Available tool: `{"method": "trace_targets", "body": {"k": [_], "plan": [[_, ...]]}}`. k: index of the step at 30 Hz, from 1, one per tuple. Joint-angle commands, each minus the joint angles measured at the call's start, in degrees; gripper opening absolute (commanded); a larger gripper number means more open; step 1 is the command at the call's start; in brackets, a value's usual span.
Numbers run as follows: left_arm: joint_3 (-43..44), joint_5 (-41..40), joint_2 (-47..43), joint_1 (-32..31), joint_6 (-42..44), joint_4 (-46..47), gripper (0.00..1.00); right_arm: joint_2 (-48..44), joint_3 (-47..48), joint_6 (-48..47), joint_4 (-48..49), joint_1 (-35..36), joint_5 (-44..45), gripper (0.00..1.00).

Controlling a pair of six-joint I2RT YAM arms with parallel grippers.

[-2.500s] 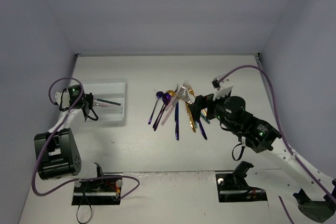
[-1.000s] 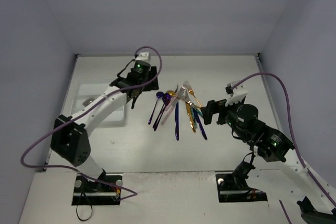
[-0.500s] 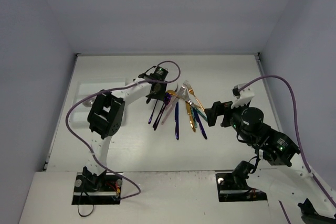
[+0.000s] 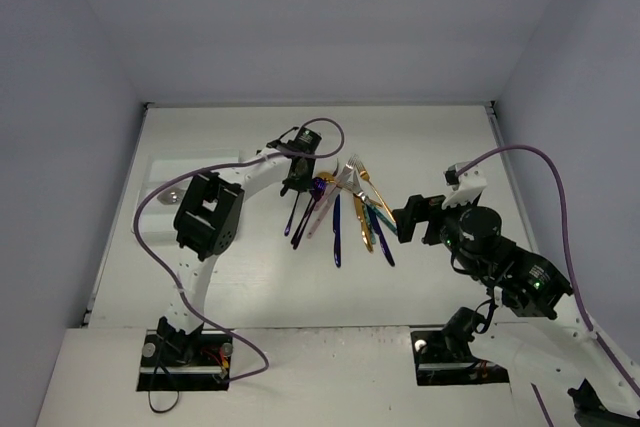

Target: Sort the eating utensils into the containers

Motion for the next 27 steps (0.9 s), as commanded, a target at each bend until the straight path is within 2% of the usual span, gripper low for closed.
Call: {"method": "trace_targets", "body": {"k": [1, 6, 11, 16, 22, 27], "plan": [[2.15, -1.1, -7.13, 1.77, -2.73, -2.99, 0.0, 0.64, 2.56, -0.23, 2.38, -0.26, 2.23, 0.97], [1.9, -5.71, -15.85, 3.81, -9.07, -6.43, 0.0, 1.63, 3.7, -1.71, 2.38, -0.26, 2.27, 0.98], [-1.71, -10.91, -22.33, 8.8, -23.16, -11.45, 0.0, 2.86, 5.12, -3.46, 2.37, -0.26, 2.18, 0.98], [-9.49, -11.0, -28.89, 18.08, -37.2, -12.96, 0.0, 4.48, 5.87, -5.42, 2.47, -0.26, 1.85, 0.98], [-16.87, -12.3, -33.83, 27.56, -48.25, -13.22, 0.0, 6.22, 6.74, -7.53, 2.46, -0.25, 1.56, 0.99], [-18.06, -12.57, -33.72, 36.13, -54.03, -12.95, 0.0, 7.83, 7.63, -8.18, 2.47, -0.26, 1.21, 0.99]]}}
